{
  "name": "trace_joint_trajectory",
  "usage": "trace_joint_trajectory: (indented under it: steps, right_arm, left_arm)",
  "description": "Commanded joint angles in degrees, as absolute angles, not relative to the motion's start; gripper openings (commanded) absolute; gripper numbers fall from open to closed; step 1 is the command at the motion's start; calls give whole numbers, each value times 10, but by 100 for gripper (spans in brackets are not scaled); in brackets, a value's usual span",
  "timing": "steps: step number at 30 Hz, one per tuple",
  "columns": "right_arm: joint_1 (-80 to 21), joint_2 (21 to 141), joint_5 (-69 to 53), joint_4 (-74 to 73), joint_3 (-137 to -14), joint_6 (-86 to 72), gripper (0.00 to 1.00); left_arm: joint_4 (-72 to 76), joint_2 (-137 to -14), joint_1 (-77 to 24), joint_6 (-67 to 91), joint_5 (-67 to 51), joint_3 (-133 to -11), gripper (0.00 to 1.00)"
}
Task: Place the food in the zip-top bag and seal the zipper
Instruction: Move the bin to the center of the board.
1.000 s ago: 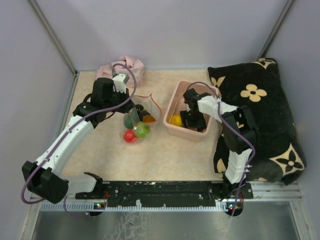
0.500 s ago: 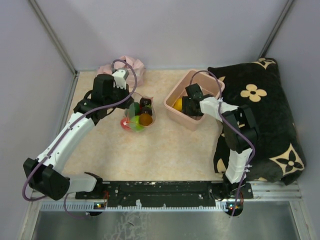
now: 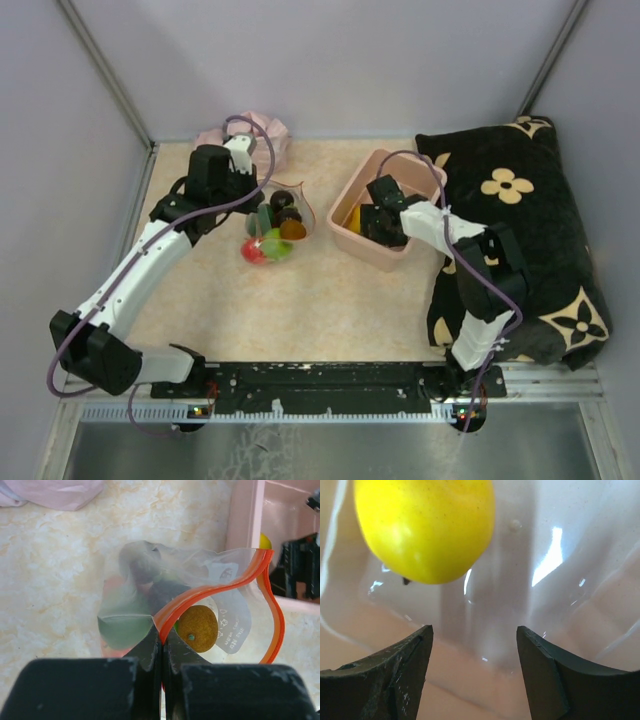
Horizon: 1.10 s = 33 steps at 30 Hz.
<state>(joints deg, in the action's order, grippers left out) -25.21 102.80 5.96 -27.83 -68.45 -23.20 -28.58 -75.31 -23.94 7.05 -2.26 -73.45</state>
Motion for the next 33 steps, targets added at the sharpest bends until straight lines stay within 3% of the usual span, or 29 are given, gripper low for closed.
trace_joint_trajectory:
  steps: [1, 10, 16, 25, 33]
  right_arm:
    - [-305, 953, 34, -338, -669, -274, 68]
    - [-383, 910, -34, -409, -651, -294, 69]
    - [-373, 867, 6, -388, -691, -215, 73]
    - [-321, 919, -12, -280, -683, -116, 78]
    - [-321, 987, -51, -246, -662, -118, 80]
  left_arm:
    - [-271, -763, -235, 75, 0, -759, 0]
    - [-273, -768, -226, 77, 19, -763, 0]
    - [-275, -773, -221, 81, 20, -761, 0]
    - [-288, -778, -220, 81, 14, -768, 0]
    - [-305, -774, -221, 79, 11, -783, 0]
